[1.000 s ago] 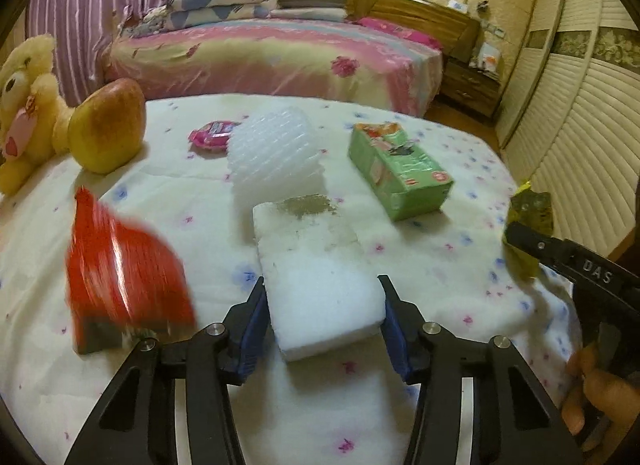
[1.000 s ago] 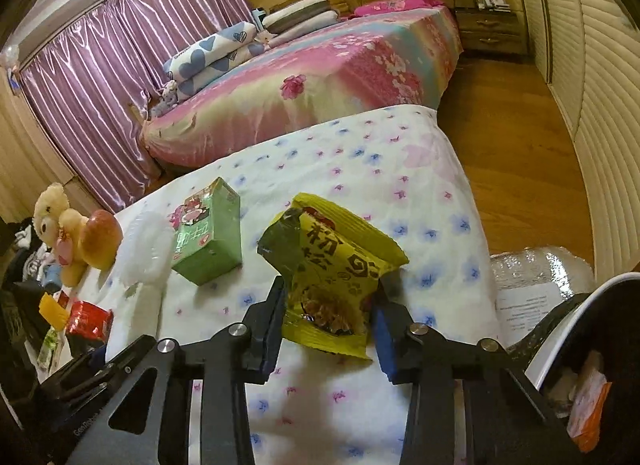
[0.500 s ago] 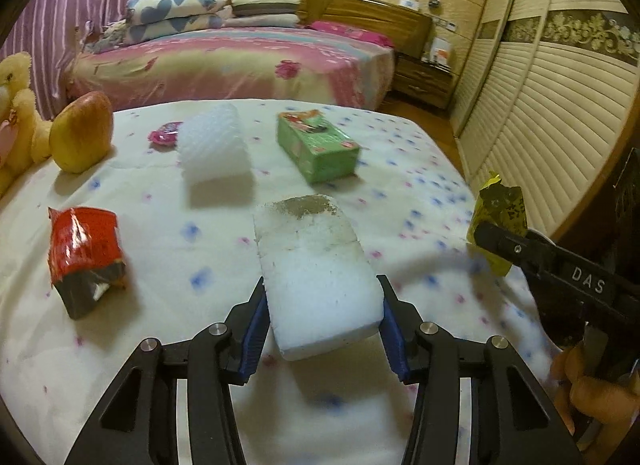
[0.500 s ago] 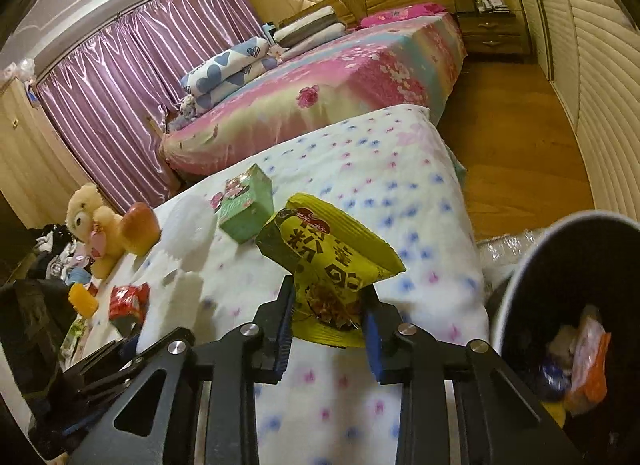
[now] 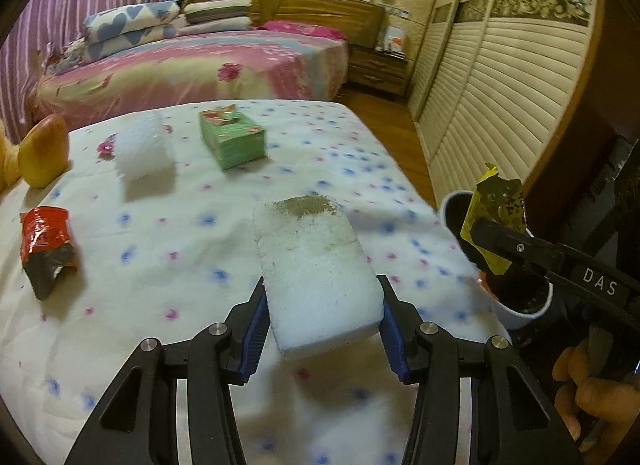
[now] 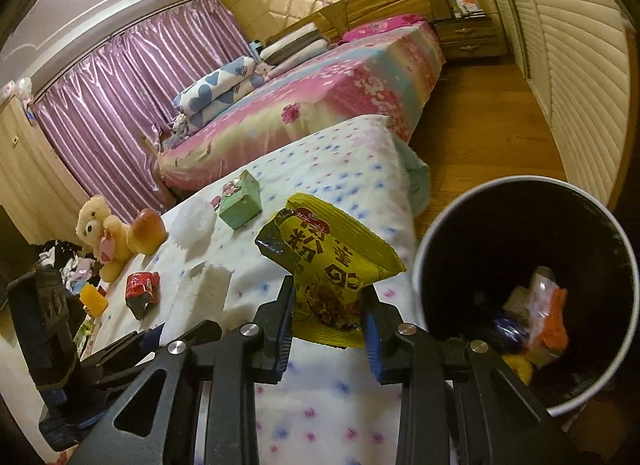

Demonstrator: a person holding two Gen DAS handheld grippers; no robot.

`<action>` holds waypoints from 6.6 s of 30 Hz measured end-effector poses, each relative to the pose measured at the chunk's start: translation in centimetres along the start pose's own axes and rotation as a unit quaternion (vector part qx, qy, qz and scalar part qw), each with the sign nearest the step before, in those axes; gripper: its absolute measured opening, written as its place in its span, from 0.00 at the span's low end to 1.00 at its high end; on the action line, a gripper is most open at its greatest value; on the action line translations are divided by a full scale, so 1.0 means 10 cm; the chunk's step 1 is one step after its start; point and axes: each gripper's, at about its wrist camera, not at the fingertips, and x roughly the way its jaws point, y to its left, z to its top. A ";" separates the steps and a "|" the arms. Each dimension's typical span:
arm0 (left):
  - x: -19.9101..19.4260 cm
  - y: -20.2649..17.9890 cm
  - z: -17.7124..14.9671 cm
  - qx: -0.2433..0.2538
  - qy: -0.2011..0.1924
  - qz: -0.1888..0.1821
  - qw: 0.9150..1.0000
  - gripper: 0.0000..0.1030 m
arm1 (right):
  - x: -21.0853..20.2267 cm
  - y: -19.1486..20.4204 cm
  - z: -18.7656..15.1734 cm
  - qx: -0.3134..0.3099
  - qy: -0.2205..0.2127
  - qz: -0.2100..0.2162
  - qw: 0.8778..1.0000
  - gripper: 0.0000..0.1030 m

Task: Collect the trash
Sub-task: 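Carry the yellow packet with the right tool while the left carries the foam block to the bin, then open both tools over the bin to drop the packet and foam block, then move both tools back over the remaining trash on the bed, then grasp the green milk box with the right tool while the left grasps the red wrapper, then carry the green box with the right tool while the left carries the red wrapper to the bin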

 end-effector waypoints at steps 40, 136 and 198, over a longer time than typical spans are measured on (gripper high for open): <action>0.38 -1.01 0.11 0.087 0.018 -0.063 0.994 0.47 | -0.53 -0.97 -0.18 0.089 -0.035 -0.082 0.992 0.30; -0.45 0.99 -0.37 -0.120 -0.007 0.085 0.989 0.65 | 0.44 0.48 -0.10 -0.063 0.037 0.007 0.997 0.87; -0.19 1.25 -0.02 -0.124 -0.017 0.065 0.990 0.00 | 0.96 0.83 0.19 -0.104 0.056 0.021 0.993 0.51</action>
